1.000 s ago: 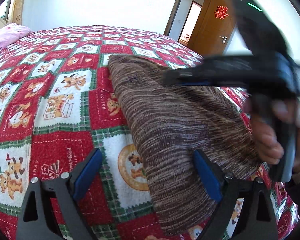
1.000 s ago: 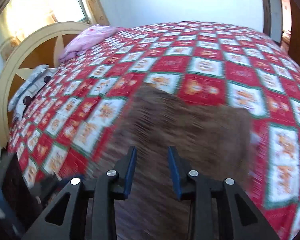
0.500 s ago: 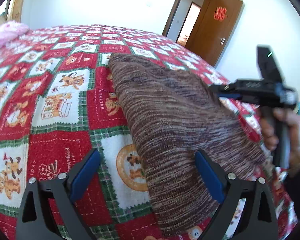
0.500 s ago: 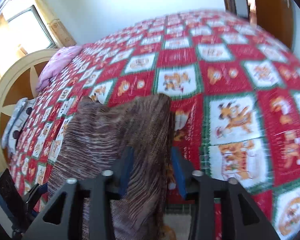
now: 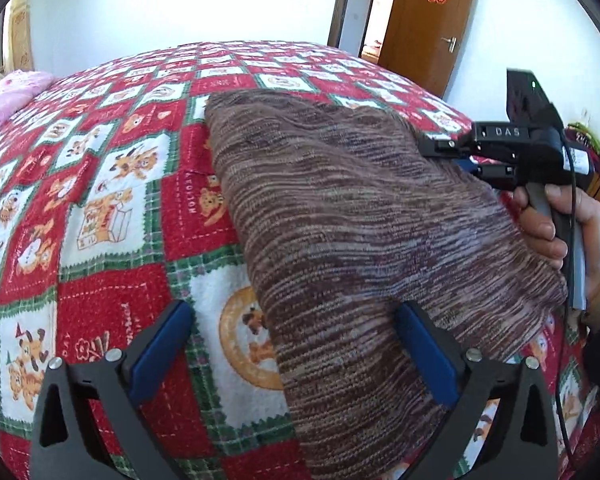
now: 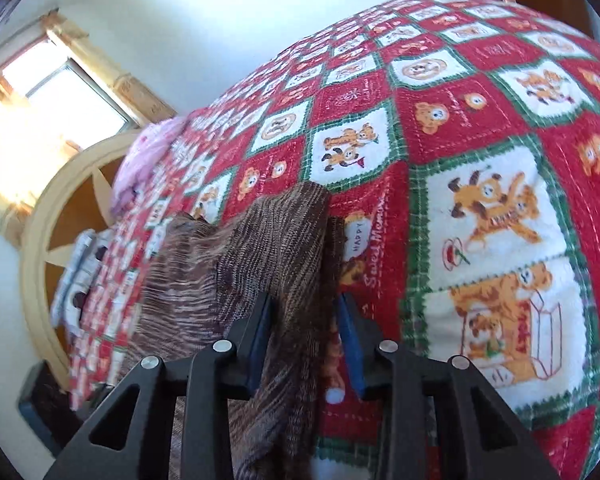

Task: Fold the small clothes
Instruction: 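Close the left gripper on the folded sweater edge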

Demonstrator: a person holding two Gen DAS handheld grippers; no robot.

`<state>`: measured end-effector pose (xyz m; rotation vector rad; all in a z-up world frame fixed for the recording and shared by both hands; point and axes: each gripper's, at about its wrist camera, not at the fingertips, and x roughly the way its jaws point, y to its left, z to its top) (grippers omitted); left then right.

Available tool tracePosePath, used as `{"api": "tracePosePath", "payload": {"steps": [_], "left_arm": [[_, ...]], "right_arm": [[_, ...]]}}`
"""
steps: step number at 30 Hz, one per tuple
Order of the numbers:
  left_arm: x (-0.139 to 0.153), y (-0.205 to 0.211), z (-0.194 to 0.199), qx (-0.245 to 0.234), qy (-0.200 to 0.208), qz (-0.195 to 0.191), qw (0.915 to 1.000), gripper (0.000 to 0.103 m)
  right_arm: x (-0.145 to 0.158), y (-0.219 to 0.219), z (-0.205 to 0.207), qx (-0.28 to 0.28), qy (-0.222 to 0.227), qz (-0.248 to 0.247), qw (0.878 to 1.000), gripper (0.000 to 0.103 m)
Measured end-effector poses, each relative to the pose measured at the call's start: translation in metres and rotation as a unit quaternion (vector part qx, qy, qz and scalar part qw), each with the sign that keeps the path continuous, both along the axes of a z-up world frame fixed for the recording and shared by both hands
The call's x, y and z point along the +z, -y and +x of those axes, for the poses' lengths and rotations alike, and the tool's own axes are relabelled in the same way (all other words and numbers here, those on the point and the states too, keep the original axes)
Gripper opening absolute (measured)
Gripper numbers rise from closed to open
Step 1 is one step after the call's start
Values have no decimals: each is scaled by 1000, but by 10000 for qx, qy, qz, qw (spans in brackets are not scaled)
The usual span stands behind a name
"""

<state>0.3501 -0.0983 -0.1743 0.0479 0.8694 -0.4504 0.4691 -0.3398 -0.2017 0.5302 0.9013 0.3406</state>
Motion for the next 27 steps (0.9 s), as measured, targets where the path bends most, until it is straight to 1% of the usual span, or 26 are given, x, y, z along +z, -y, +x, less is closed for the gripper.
{"api": "tracePosePath", "payload": {"steps": [2, 4, 6, 10, 12, 13, 14, 16, 19, 23, 26, 27], "left_arm": [[0, -2, -1, 6, -1, -44, 10000, 103], [-1, -1, 0, 7, 10, -7, 10000, 103], [0, -1, -1, 5, 16, 22, 10000, 103], [0, -1, -2, -3, 7, 9, 10000, 103], [1, 0, -2, -20, 51, 8, 10000, 101], [2, 0, -4, -52, 92, 8, 9999, 97], [3, 2, -6, -92, 124, -6, 9999, 90], [5, 5, -9, -226, 194, -28, 9996, 82], [5, 8, -9, -335, 197, -27, 9992, 75], [4, 7, -6, -394, 105, -132, 9991, 75], [4, 6, -2, -407, 13, -225, 9989, 75], [4, 6, -2, -414, 12, -255, 9988, 75]], "right_arm": [[-6, 6, 5, -97, -63, 270, 9996, 35], [-10, 14, 8, -150, -128, 501, 9986, 33], [-12, 16, 10, -136, -184, 608, 9979, 33], [-13, 16, 6, -128, -32, 572, 9983, 33], [-13, 14, 3, -146, 65, 466, 9988, 33], [-12, 12, 2, -146, 109, 393, 9991, 33], [-10, 10, 1, -134, 145, 320, 9993, 33], [-10, 12, 0, -90, 166, 351, 9992, 33], [-12, 15, -1, -15, 169, 442, 9989, 31], [-12, 14, -1, -79, 204, 432, 9988, 31], [-9, 9, -3, -18, 271, 275, 9993, 30], [-9, 9, -4, 46, 303, 319, 9990, 24]]}}
